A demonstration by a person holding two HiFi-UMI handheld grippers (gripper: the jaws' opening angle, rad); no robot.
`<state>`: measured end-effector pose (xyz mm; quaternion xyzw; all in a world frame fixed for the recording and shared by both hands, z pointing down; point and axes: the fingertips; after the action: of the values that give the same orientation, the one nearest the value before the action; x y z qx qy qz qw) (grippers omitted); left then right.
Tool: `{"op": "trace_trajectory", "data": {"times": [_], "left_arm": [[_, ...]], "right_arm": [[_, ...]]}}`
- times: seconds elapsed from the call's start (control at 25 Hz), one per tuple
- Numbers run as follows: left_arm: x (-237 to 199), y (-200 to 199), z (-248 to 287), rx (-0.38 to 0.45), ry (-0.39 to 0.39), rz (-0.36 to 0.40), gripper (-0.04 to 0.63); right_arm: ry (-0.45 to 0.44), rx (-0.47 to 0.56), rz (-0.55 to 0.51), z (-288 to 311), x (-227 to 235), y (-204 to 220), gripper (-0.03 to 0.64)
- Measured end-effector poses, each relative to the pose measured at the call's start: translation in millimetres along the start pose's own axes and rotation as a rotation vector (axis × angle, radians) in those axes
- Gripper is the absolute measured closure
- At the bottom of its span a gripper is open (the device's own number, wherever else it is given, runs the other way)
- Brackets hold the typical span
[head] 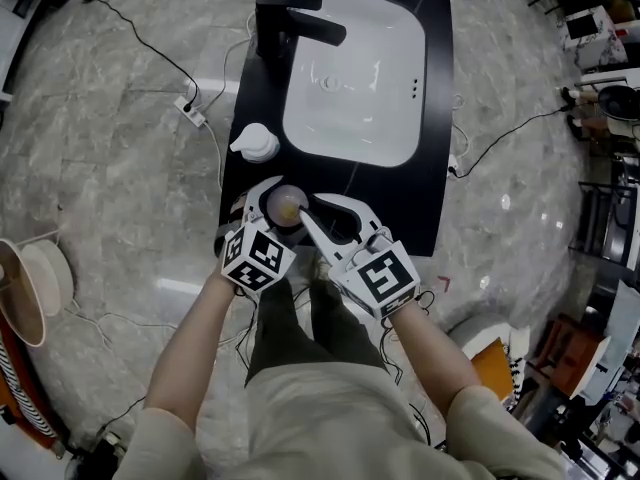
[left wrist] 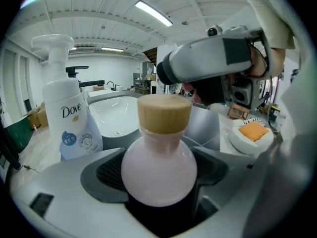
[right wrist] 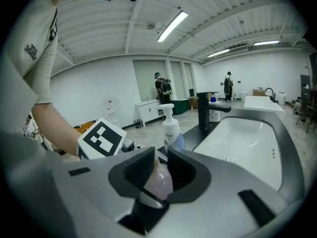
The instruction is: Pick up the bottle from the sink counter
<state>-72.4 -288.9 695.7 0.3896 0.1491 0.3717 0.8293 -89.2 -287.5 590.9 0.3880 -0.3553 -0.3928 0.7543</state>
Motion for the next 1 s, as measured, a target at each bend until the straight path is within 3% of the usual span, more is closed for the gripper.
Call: {"op": "trace_trajectory", "data": {"times": [0.12,0.28,0.44,0.84,1.0], "left_arm": [[6.1,1.2,-1.2,0.001,0.043,0.035,0.210],[8.0,1.9,-2.1,0.004,0.062,0.046,0.210],[10.0,2.6,-4.9,0.009,0.074,0.061,0.210],[11.9,3.2,-4.1,0.006,0.092,0.074,0.210],[14.4,3.0,-4.8,-0.008,0.109,0.032,0.210]], "right_arm": [[-0.055,0.005,0.000,7.4,-8.4,4.6,0.497],[-0.095,0.017,-0.018,18.3,-17.7,8.0,0.482],[-0.120,-0.018,-0.107,28.3,-25.6,16.5,0.462],[-0.095,-0.026,-0.189,42.2,-22.1,33.6,0.488],[-0.103,-0.021,-0.169,41.0,-22.2,33.2,0.499]]}}
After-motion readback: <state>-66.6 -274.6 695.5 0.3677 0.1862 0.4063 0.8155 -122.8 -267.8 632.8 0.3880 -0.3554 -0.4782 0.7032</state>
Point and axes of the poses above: the fingertips, and each gripper's own axes: z forward along the fingers, x to its right, y out of its underside, and after that the axes turned 6 degrees about -y, right-handed
